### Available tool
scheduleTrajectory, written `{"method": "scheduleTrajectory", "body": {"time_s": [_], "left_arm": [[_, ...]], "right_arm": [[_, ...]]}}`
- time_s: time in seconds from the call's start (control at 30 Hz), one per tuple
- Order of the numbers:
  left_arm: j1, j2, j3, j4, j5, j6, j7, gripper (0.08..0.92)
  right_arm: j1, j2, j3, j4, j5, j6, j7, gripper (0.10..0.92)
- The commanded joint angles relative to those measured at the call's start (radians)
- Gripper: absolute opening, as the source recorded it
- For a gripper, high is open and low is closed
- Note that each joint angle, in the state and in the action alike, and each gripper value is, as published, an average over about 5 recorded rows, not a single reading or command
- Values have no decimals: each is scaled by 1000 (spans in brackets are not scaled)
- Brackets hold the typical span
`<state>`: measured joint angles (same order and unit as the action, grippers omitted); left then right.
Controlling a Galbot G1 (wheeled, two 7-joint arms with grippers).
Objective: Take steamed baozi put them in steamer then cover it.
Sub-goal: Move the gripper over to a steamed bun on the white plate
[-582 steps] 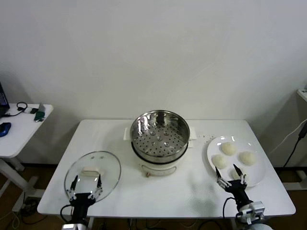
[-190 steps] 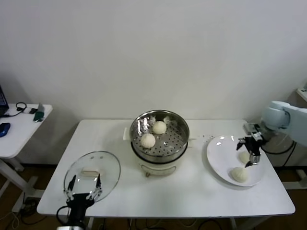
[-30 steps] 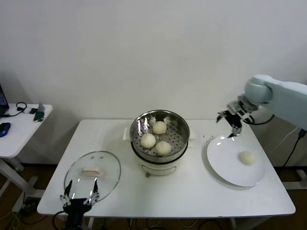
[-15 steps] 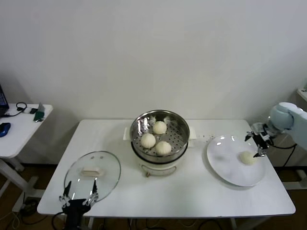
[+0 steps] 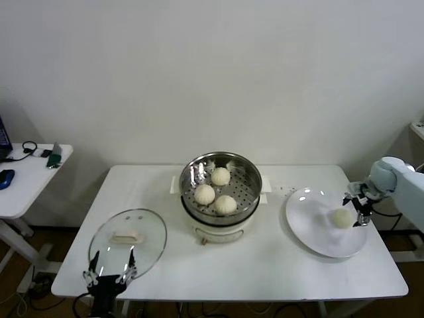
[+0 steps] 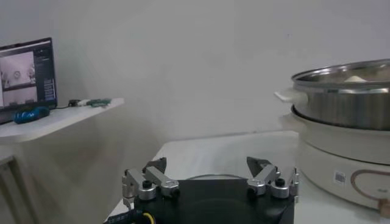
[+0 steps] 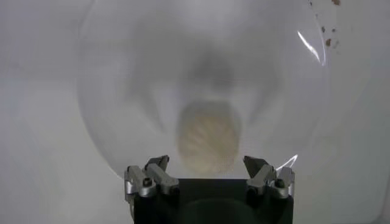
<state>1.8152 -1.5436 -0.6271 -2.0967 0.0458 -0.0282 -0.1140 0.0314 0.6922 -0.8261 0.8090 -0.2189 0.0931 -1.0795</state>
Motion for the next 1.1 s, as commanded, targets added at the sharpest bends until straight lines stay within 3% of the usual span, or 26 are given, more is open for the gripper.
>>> {"method": "scheduleTrajectory", "body": {"time_s": [0.03,0.6,0.93,1.1], "left_arm": [[-3,-8,-1,-4,6,4,-1,823],[-3,-11,-1,0,13,4,-2,823],[0,-9,-2,-4,11,4,-4,823],[2,-10,-1,-6,10,2,-4,823]], "right_arm": [[-68,79,117,-112,-81,26,0,823],[-58,130,132,-179,-110,53,-38,815],[-43,133,118,-183,-94,52,-50,720],[-13,118,70,-159,-15,30,-50,697]]}}
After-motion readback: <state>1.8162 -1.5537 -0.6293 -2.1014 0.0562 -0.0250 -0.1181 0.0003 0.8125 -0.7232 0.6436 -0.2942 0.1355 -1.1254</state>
